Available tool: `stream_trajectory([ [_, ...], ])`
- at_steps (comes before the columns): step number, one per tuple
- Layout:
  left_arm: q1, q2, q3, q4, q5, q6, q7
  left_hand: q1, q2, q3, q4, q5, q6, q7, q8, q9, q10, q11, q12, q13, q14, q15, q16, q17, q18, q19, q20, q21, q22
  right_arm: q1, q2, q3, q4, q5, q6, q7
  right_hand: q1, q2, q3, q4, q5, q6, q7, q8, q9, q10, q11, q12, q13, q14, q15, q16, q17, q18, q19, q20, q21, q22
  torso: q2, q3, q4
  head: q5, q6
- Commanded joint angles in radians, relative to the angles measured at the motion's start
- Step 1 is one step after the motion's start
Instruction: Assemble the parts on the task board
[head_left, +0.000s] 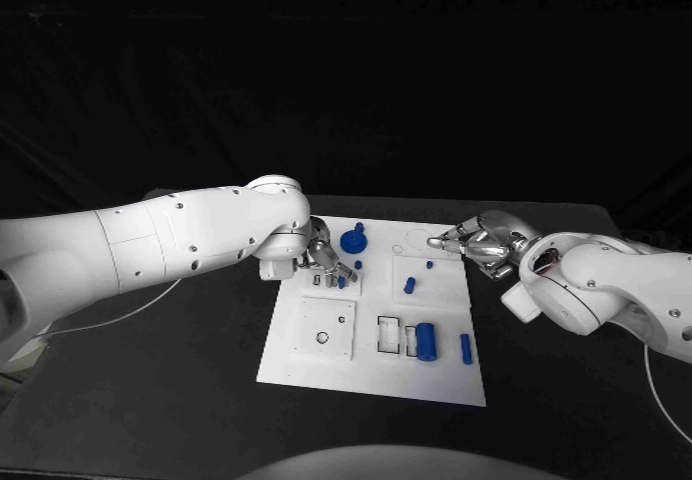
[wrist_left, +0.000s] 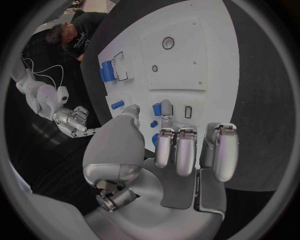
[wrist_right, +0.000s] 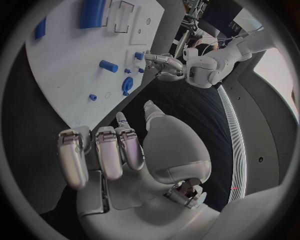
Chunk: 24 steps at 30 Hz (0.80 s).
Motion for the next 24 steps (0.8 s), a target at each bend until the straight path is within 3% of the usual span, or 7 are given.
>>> stream_trajectory([
  [1, -0.002, 0.009, 0.001, -0.005, -0.008, 0.018, -0.012, 0.002, 0.018, 0.011, 0.001, -0.007, -0.008, -0.001, 0.006, 0.011, 0.106, -0.004, 0.002, 0.263, 0.104, -0.007, 0.003, 0.263, -0.007, 0.105, -0.010, 0.002, 0.263, -0.002, 0.000, 0.000, -0.001, -0.017, 0.021, -0.007, -0.009, -0.002, -0.002, 0.005, -0.003, 0.001, 0.011, 0.003, 0.001, 0.107, 0.007, 0.000, 0.263, 0.102, 0.008, 0.004, 0.263, -0.007, 0.105, 0.009, 0.004, 0.263, 0.000, 0.0000, -0.0005, 0.001, -0.001],
  [13, -0.014, 0.032, 0.001, -0.028, -0.024, 0.012, -0.021, 0.035, 0.067, 0.036, -0.001, -0.014, -0.016, -0.005, 0.004, 0.048, 0.106, -0.007, 0.002, 0.263, 0.104, -0.009, 0.003, 0.263, -0.007, 0.105, -0.011, 0.002, 0.263, -0.003, 0.000, -0.001, -0.001, -0.019, 0.025, -0.014, -0.010, -0.002, -0.002, 0.006, -0.004, 0.001, 0.012, 0.003, 0.001, 0.107, 0.008, 0.000, 0.263, 0.102, 0.009, 0.004, 0.263, -0.007, 0.105, 0.010, 0.004, 0.263, 0.000, 0.0003, -0.0007, 0.003, -0.001],
  [24, -0.016, 0.049, 0.001, -0.052, -0.039, 0.025, -0.033, 0.035, 0.069, 0.036, -0.001, -0.015, -0.017, -0.004, 0.004, 0.049, 0.106, -0.007, 0.002, 0.263, 0.104, -0.009, 0.003, 0.263, -0.007, 0.105, -0.011, 0.002, 0.263, -0.003, -0.004, -0.001, 0.002, -0.019, 0.026, -0.017, -0.010, -0.001, -0.003, 0.006, -0.004, 0.001, 0.013, 0.003, 0.001, 0.107, 0.009, 0.000, 0.263, 0.102, 0.010, 0.004, 0.263, -0.007, 0.105, 0.011, 0.004, 0.263, 0.001, -0.0008, 0.0012, 0.000, -0.005],
])
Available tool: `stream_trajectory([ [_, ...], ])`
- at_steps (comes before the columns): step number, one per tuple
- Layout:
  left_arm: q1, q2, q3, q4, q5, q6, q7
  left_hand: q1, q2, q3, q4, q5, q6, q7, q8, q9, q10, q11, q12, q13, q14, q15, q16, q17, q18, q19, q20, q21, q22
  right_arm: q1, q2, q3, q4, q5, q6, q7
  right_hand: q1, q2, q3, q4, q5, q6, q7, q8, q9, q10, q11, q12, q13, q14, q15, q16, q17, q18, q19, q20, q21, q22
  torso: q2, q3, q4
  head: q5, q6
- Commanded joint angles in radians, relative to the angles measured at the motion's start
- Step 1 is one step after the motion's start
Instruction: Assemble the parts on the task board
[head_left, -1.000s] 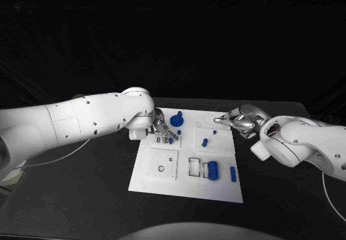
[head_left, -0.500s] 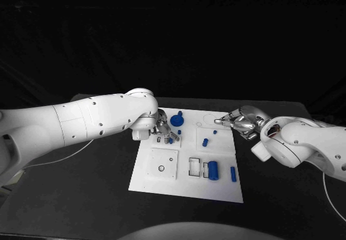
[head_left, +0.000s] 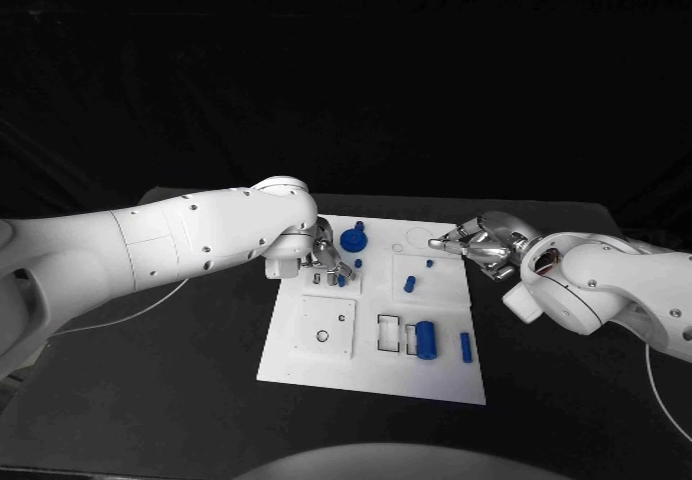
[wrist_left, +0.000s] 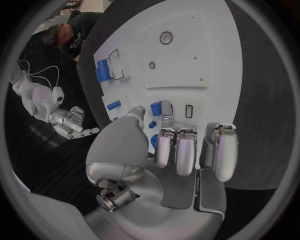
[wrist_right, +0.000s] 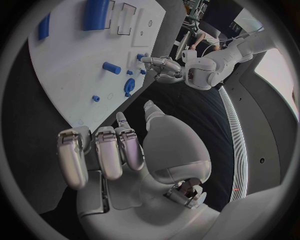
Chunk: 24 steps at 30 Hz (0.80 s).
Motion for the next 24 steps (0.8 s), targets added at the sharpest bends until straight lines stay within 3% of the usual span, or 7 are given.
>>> stream_trajectory([
  [1, -0.001, 0.010, 0.001, -0.006, -0.014, 0.021, -0.029, -0.002, 0.010, 0.006, 0.000, -0.004, -0.006, 0.001, 0.003, 0.001, 0.106, -0.007, 0.002, 0.264, 0.104, -0.009, 0.003, 0.263, -0.007, 0.105, -0.004, 0.002, 0.263, -0.001, 0.000, 0.000, 0.002, -0.012, 0.015, -0.005, -0.010, -0.001, 0.000, 0.004, -0.004, 0.001, 0.013, 0.003, 0.001, 0.103, 0.006, 0.000, 0.263, 0.106, 0.007, 0.004, 0.263, -0.007, 0.105, 0.004, 0.004, 0.263, 0.001, -0.0007, -0.0008, 0.001, -0.001],
  [3, -0.001, 0.014, 0.001, -0.010, -0.014, 0.019, -0.025, -0.002, 0.010, 0.005, 0.000, -0.004, -0.006, 0.002, 0.003, 0.002, 0.106, -0.007, 0.002, 0.264, 0.104, -0.009, 0.003, 0.263, -0.007, 0.105, -0.004, 0.002, 0.263, -0.001, 0.000, 0.000, 0.001, -0.012, 0.016, -0.006, -0.010, -0.001, 0.000, 0.004, -0.004, 0.001, 0.013, 0.003, 0.001, 0.103, 0.006, 0.000, 0.263, 0.106, 0.007, 0.004, 0.263, -0.007, 0.105, 0.004, 0.004, 0.263, 0.000, -0.0011, -0.0031, 0.002, -0.001],
  [5, -0.002, 0.018, 0.001, -0.015, -0.014, 0.015, -0.020, -0.004, 0.010, 0.003, 0.000, -0.013, -0.010, 0.003, 0.000, 0.007, 0.106, -0.006, 0.002, 0.264, 0.104, -0.009, 0.003, 0.263, -0.007, 0.105, -0.004, 0.002, 0.263, -0.001, 0.000, 0.000, 0.001, -0.012, 0.018, -0.008, -0.011, -0.001, 0.000, 0.004, -0.004, 0.001, 0.013, 0.003, 0.001, 0.103, 0.006, 0.000, 0.263, 0.106, 0.007, 0.004, 0.263, -0.007, 0.105, 0.004, 0.004, 0.263, -0.001, -0.0012, -0.0009, -0.001, 0.000],
  [8, -0.002, 0.021, 0.001, -0.020, -0.014, 0.012, -0.019, -0.002, 0.011, -0.004, -0.001, -0.050, -0.014, 0.005, -0.003, 0.021, 0.106, -0.004, 0.002, 0.264, 0.104, -0.008, 0.003, 0.263, -0.007, 0.105, -0.004, 0.002, 0.263, -0.001, 0.001, 0.000, 0.001, -0.012, 0.019, -0.010, -0.011, 0.000, 0.000, 0.004, -0.004, 0.001, 0.013, 0.003, 0.001, 0.103, 0.006, 0.000, 0.263, 0.106, 0.008, 0.004, 0.263, -0.007, 0.105, 0.004, 0.004, 0.263, 0.000, 0.0000, -0.0011, 0.002, -0.001],
  [24, -0.008, 0.028, 0.001, -0.029, -0.013, 0.034, -0.032, 0.003, 0.012, -0.005, -0.001, -0.059, -0.017, 0.005, -0.006, 0.027, 0.106, -0.004, 0.002, 0.264, 0.104, -0.008, 0.003, 0.263, -0.007, 0.105, -0.004, 0.002, 0.263, -0.002, 0.005, -0.001, 0.001, -0.008, 0.022, -0.014, -0.011, 0.002, 0.000, 0.005, -0.004, 0.000, 0.012, 0.003, 0.001, 0.103, 0.006, 0.000, 0.263, 0.106, 0.008, 0.004, 0.263, -0.007, 0.105, 0.005, 0.004, 0.263, -0.001, 0.0000, -0.0013, -0.002, 0.000],
])
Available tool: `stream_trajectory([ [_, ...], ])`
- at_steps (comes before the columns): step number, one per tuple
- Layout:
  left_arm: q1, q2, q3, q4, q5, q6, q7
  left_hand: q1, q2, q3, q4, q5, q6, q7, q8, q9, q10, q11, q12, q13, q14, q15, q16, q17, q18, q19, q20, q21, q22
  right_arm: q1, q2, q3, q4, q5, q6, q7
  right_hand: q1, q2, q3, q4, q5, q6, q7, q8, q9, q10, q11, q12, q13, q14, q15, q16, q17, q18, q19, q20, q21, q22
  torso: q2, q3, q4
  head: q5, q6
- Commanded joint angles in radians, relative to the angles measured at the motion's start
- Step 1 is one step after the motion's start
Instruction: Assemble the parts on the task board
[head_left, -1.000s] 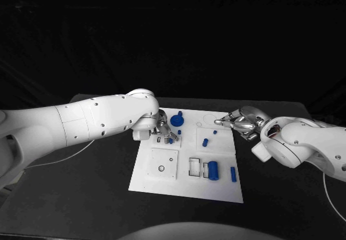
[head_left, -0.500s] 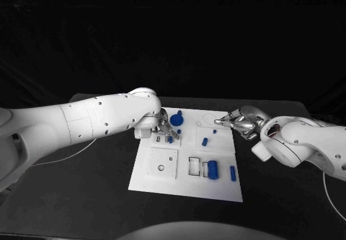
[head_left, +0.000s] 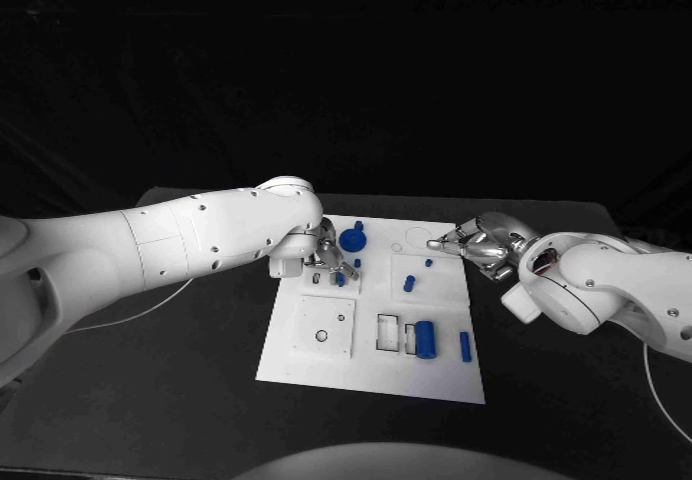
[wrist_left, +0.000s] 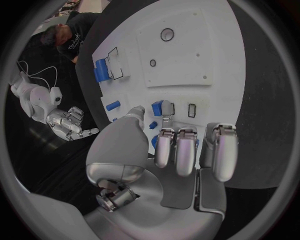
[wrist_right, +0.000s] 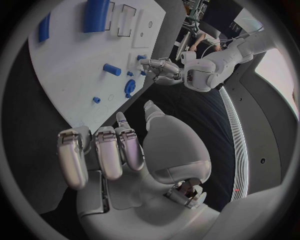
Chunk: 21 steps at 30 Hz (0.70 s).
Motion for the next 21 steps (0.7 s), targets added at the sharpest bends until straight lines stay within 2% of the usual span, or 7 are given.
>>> stream_trajectory([
  [1, -0.002, 0.003, 0.001, -0.001, -0.004, 0.024, -0.031, 0.004, 0.005, -0.005, -0.001, -0.005, -0.006, 0.001, -0.006, 0.001, 0.106, -0.004, 0.002, 0.263, 0.104, -0.008, 0.003, 0.263, -0.007, 0.105, -0.004, 0.002, 0.263, -0.002, 0.001, 0.000, 0.000, -0.006, 0.016, -0.005, -0.011, 0.002, 0.000, 0.005, -0.004, 0.000, 0.012, 0.003, 0.001, 0.103, 0.006, 0.000, 0.263, 0.106, 0.008, 0.004, 0.263, -0.007, 0.105, 0.005, 0.004, 0.263, 0.000, 0.0001, 0.0011, -0.003, 0.002],
  [10, -0.006, 0.008, 0.001, -0.004, -0.004, 0.024, -0.032, 0.041, 0.021, 0.006, -0.002, -0.004, -0.011, 0.000, -0.013, 0.019, 0.106, -0.005, 0.002, 0.263, 0.104, -0.008, 0.003, 0.263, -0.007, 0.105, -0.003, 0.002, 0.263, -0.003, 0.001, -0.001, 0.000, -0.005, 0.016, -0.012, -0.012, 0.002, -0.001, 0.005, -0.004, 0.000, 0.012, 0.003, 0.001, 0.103, 0.006, 0.000, 0.263, 0.106, 0.009, 0.004, 0.263, -0.007, 0.105, 0.006, 0.004, 0.263, 0.001, -0.0003, 0.0013, -0.003, 0.002],
  [13, -0.006, 0.008, 0.001, -0.004, -0.004, 0.027, -0.032, 0.059, 0.027, 0.011, -0.001, 0.022, -0.012, -0.001, -0.017, 0.028, 0.106, -0.005, 0.002, 0.263, 0.104, -0.008, 0.003, 0.263, -0.007, 0.105, -0.004, 0.002, 0.263, -0.003, 0.002, -0.001, 0.000, -0.005, 0.017, -0.014, -0.012, 0.003, -0.001, 0.006, -0.004, 0.000, 0.012, 0.003, 0.002, 0.103, 0.006, 0.000, 0.263, 0.106, 0.009, 0.004, 0.263, -0.007, 0.105, 0.006, 0.004, 0.263, 0.001, -0.0004, 0.0009, -0.004, 0.002],
  [17, -0.007, 0.008, 0.001, -0.003, -0.004, 0.032, -0.035, 0.068, 0.030, 0.015, -0.001, 0.040, -0.012, -0.002, -0.021, 0.035, 0.106, -0.006, 0.002, 0.263, 0.104, -0.009, 0.003, 0.263, -0.007, 0.105, -0.004, 0.002, 0.263, -0.003, 0.001, -0.001, 0.001, -0.005, 0.016, -0.018, -0.012, 0.004, -0.001, 0.006, -0.004, 0.000, 0.012, 0.003, 0.002, 0.103, 0.006, 0.000, 0.263, 0.106, 0.009, 0.004, 0.263, -0.007, 0.105, 0.006, 0.004, 0.263, 0.002, -0.0004, 0.0014, -0.004, 0.000],
  [21, -0.007, 0.008, 0.001, -0.004, -0.004, 0.032, -0.032, 0.086, 0.037, 0.025, -0.001, 0.084, -0.012, -0.004, -0.029, 0.045, 0.106, -0.008, 0.002, 0.263, 0.104, -0.010, 0.003, 0.263, -0.007, 0.105, -0.005, 0.002, 0.263, -0.003, -0.001, -0.001, 0.002, -0.009, 0.015, -0.022, -0.012, 0.005, 0.000, 0.006, -0.003, 0.000, 0.012, 0.003, 0.002, 0.103, 0.006, 0.000, 0.263, 0.106, 0.009, 0.004, 0.263, -0.007, 0.105, 0.007, 0.004, 0.263, 0.002, -0.0008, 0.0012, -0.004, 0.000],
])
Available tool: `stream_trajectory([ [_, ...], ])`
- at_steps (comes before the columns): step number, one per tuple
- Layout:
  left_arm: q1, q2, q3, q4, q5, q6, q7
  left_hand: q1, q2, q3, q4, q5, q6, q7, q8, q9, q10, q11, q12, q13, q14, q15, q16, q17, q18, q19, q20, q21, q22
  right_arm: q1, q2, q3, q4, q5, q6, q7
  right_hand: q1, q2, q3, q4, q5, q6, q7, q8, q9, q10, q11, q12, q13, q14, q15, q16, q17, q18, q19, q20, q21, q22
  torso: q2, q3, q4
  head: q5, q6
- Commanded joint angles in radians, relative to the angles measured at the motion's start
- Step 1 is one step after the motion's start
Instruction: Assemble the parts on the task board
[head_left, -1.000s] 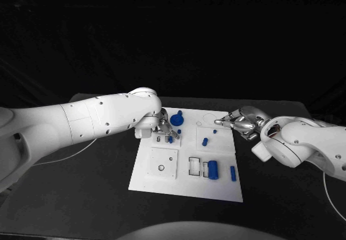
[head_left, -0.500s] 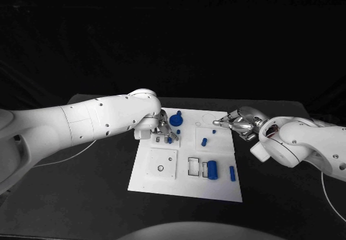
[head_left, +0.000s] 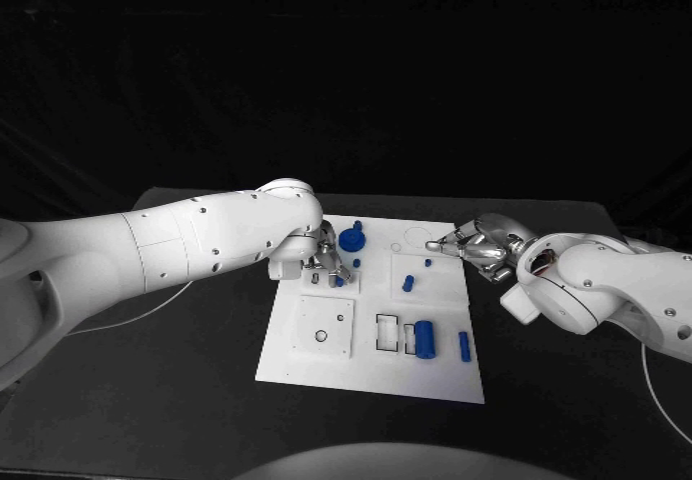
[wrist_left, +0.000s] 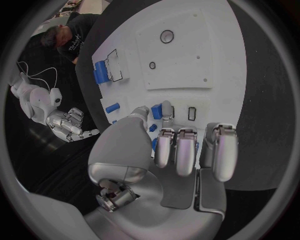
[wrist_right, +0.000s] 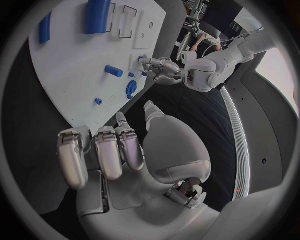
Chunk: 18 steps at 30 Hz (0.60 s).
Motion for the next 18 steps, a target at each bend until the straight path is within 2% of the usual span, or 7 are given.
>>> stream_trajectory([
  [1, -0.001, 0.003, 0.001, 0.000, -0.003, 0.020, -0.029, 0.023, 0.003, 0.012, -0.002, 0.021, -0.004, -0.005, -0.007, 0.007, 0.106, -0.009, 0.002, 0.263, 0.106, -0.009, 0.003, 0.263, -0.007, 0.105, -0.005, 0.002, 0.263, -0.001, -0.001, 0.000, 0.002, -0.018, 0.011, -0.011, -0.006, 0.001, 0.000, 0.006, -0.003, 0.000, 0.012, 0.003, 0.001, 0.103, 0.006, 0.000, 0.263, 0.103, 0.007, 0.004, 0.263, -0.007, 0.105, 0.007, 0.004, 0.263, 0.000, -0.0002, -0.0005, 0.000, -0.002],
  [9, -0.001, 0.003, 0.001, 0.001, 0.004, 0.016, -0.012, 0.068, 0.021, 0.042, 0.000, 0.031, 0.006, -0.010, -0.017, 0.022, 0.106, -0.014, 0.002, 0.263, 0.106, -0.013, 0.003, 0.263, -0.007, 0.105, -0.008, 0.002, 0.263, -0.001, -0.004, 0.000, 0.009, -0.124, 0.002, -0.025, -0.002, 0.006, 0.002, 0.004, -0.001, -0.002, 0.013, 0.002, 0.001, 0.103, 0.007, 0.000, 0.263, 0.103, 0.008, 0.004, 0.263, -0.007, 0.105, 0.009, 0.004, 0.263, 0.000, 0.0002, -0.0017, -0.002, -0.006],
  [10, -0.001, 0.003, 0.001, 0.001, 0.005, 0.013, -0.007, 0.074, 0.025, 0.048, 0.000, 0.039, 0.008, -0.010, -0.020, 0.024, 0.106, -0.015, 0.002, 0.263, 0.106, -0.013, 0.003, 0.263, -0.007, 0.105, -0.008, 0.002, 0.263, -0.001, -0.004, 0.000, 0.010, -0.132, 0.002, -0.027, -0.002, 0.006, 0.002, 0.004, -0.001, -0.002, 0.013, 0.002, 0.001, 0.103, 0.007, 0.000, 0.263, 0.103, 0.008, 0.004, 0.263, -0.007, 0.105, 0.009, 0.004, 0.263, 0.000, 0.0001, -0.0015, -0.002, -0.007],
  [12, -0.001, 0.003, 0.001, 0.002, 0.005, 0.007, 0.002, 0.088, 0.028, 0.063, 0.000, 0.077, 0.013, -0.012, -0.025, 0.029, 0.106, -0.016, 0.002, 0.263, 0.106, -0.015, 0.003, 0.263, -0.007, 0.105, -0.010, 0.002, 0.263, -0.001, -0.004, 0.000, 0.010, -0.141, 0.003, -0.031, -0.002, 0.006, 0.002, 0.004, -0.001, -0.002, 0.013, 0.002, 0.001, 0.103, 0.007, 0.000, 0.263, 0.103, 0.008, 0.004, 0.263, -0.007, 0.105, 0.009, 0.004, 0.263, -0.001, 0.0002, -0.0009, -0.003, -0.007],
  [18, -0.001, -0.004, 0.001, 0.011, -0.009, -0.012, 0.024, 0.111, 0.022, 0.094, 0.000, 0.146, 0.035, -0.020, -0.022, 0.056, 0.106, -0.023, 0.002, 0.263, 0.106, -0.021, 0.003, 0.263, -0.007, 0.105, -0.014, 0.002, 0.263, -0.001, -0.008, -0.001, 0.010, -0.151, 0.005, -0.043, 0.001, 0.008, 0.004, 0.001, -0.001, -0.004, 0.014, 0.001, 0.000, 0.103, 0.008, 0.000, 0.263, 0.103, 0.009, 0.004, 0.263, -0.007, 0.105, 0.010, 0.004, 0.263, -0.001, 0.0001, -0.0002, -0.004, -0.009],
])
